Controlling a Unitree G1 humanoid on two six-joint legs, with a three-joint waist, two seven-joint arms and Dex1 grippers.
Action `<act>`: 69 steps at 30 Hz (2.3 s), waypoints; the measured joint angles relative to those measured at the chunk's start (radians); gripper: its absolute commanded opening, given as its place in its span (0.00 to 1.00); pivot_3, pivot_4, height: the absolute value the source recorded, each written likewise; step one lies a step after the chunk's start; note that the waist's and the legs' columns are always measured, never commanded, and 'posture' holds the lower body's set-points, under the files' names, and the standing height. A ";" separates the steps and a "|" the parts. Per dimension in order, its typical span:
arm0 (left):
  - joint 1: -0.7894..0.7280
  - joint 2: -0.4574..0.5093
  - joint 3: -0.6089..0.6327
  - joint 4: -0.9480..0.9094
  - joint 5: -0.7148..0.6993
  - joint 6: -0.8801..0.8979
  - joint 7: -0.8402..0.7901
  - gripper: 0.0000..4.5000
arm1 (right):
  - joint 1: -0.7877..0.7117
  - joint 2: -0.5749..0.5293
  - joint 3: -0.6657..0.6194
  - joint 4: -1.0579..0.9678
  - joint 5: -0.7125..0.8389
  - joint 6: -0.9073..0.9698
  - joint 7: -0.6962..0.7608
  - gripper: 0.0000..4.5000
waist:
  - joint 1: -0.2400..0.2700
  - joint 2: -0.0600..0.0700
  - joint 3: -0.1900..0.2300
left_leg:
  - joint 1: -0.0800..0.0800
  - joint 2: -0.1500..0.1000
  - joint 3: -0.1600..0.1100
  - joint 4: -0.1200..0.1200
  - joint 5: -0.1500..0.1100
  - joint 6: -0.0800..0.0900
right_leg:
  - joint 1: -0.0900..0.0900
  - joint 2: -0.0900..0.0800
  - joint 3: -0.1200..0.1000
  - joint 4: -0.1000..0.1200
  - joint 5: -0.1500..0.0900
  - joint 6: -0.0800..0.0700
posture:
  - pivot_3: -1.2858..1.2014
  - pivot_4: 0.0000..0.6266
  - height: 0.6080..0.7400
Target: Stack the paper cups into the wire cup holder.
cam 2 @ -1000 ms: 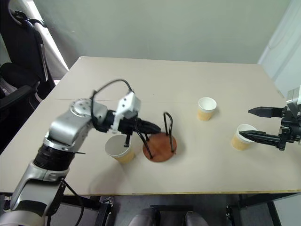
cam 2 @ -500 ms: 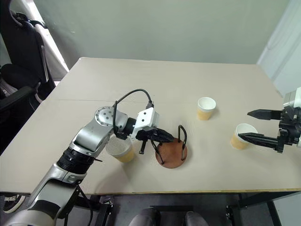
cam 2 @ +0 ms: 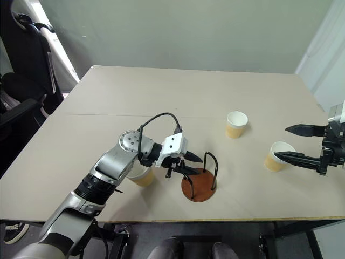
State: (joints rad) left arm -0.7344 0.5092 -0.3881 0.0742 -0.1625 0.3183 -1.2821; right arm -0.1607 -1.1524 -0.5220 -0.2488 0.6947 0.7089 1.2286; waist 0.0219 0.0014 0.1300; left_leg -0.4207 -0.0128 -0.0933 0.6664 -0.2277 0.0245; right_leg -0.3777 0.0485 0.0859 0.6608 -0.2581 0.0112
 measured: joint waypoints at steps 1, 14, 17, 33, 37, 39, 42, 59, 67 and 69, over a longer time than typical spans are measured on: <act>0.000 0.001 -0.001 0.001 0.003 -0.010 -0.002 0.75 | 0.000 0.000 0.000 0.000 0.001 0.000 0.000 1.00 | 0.000 0.000 0.000 | 0.000 0.000 0.000 0.000 0.000 0.000 | 0.000 0.000 0.000 0.000 0.000 0.000 | 0.52 0.24 1.00; 0.000 0.076 0.021 -0.036 0.031 -0.046 -0.007 1.00 | 0.008 -0.003 -0.006 -0.034 0.057 0.019 0.030 1.00 | 0.000 0.000 0.000 | 0.000 0.000 0.000 0.000 0.000 0.000 | 0.000 0.000 0.000 -0.001 0.000 0.000 | 0.52 0.24 1.00; 0.001 0.150 0.072 -0.109 0.004 -0.030 -0.028 1.00 | 0.018 -0.011 -0.006 -0.029 0.047 0.017 0.040 1.00 | -0.001 0.000 0.000 | -0.001 0.000 0.000 -0.001 0.000 0.000 | -0.001 0.000 0.000 -0.001 0.000 0.000 | 0.52 0.24 1.00; 0.107 0.549 0.633 -0.264 -0.507 0.356 -0.177 1.00 | -0.072 -0.085 0.306 0.184 -0.289 -0.189 0.018 1.00 | -0.018 0.003 -0.001 | 0.000 0.002 0.000 -0.004 -0.003 -0.001 | -0.004 0.000 0.000 -0.001 0.000 -0.003 | 0.52 0.24 1.00; 0.242 0.591 0.732 -0.362 -0.611 0.423 -0.195 1.00 | -0.145 -0.067 0.397 0.209 -0.341 -0.231 0.023 1.00 | -0.017 0.004 -0.001 | -0.001 0.002 0.000 -0.004 -0.003 -0.001 | -0.004 0.000 -0.001 -0.001 0.000 -0.003 | 0.52 0.24 1.00; 0.285 0.603 0.775 -0.401 -0.657 0.448 -0.191 1.00 | -0.183 -0.053 0.443 0.232 -0.376 -0.258 0.023 1.00 | -0.014 0.004 -0.001 | 0.000 0.002 0.000 -0.003 -0.003 -0.001 | -0.003 0.000 -0.001 0.000 0.001 -0.004 | 0.52 0.24 1.00; 0.302 0.607 0.810 -0.444 -0.695 0.470 -0.145 1.00 | -0.256 -0.024 0.514 0.282 -0.435 -0.278 0.016 1.00 | -0.013 0.004 -0.001 | 0.000 0.002 0.000 -0.002 -0.002 -0.002 | -0.003 0.000 -0.001 0.000 0.003 -0.007 | 0.52 0.24 1.00; 0.432 0.610 0.930 -0.524 -0.783 0.496 0.047 1.00 | -0.302 0.039 0.632 0.365 -0.580 -0.355 0.041 0.28 | -0.016 0.004 0.000 | 0.001 0.004 0.000 -0.004 -0.001 -0.003 | -0.005 0.000 -0.002 0.000 0.003 -0.009 | 0.52 0.24 1.00; 0.444 0.615 0.930 -0.524 -0.787 0.482 0.063 1.00 | -0.291 0.033 0.603 0.335 -0.533 -0.341 0.105 0.01 | -0.016 0.006 0.001 | 0.001 0.004 0.001 -0.005 -0.002 -0.005 | -0.005 0.000 -0.002 0.000 0.002 -0.011 | 0.52 0.24 1.00; 0.446 0.618 0.929 -0.523 -0.785 0.476 0.063 1.00 | -0.302 0.033 0.566 0.292 -0.469 -0.312 0.135 0.01 | -0.016 0.006 0.001 | 0.001 0.004 0.001 -0.006 -0.002 -0.005 | -0.006 0.000 -0.002 0.001 0.002 -0.012 | 0.52 0.24 1.00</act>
State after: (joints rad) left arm -0.2888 1.1270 0.5414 -0.4487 -0.9478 0.7947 -1.2191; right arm -0.4632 -1.1198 0.0443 0.0429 0.2258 0.3970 1.3637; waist 0.0054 0.0071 0.1307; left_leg -0.4202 -0.0087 -0.0922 0.6604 -0.2293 0.0192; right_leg -0.3836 0.0490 0.0839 0.6613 -0.2565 -0.0011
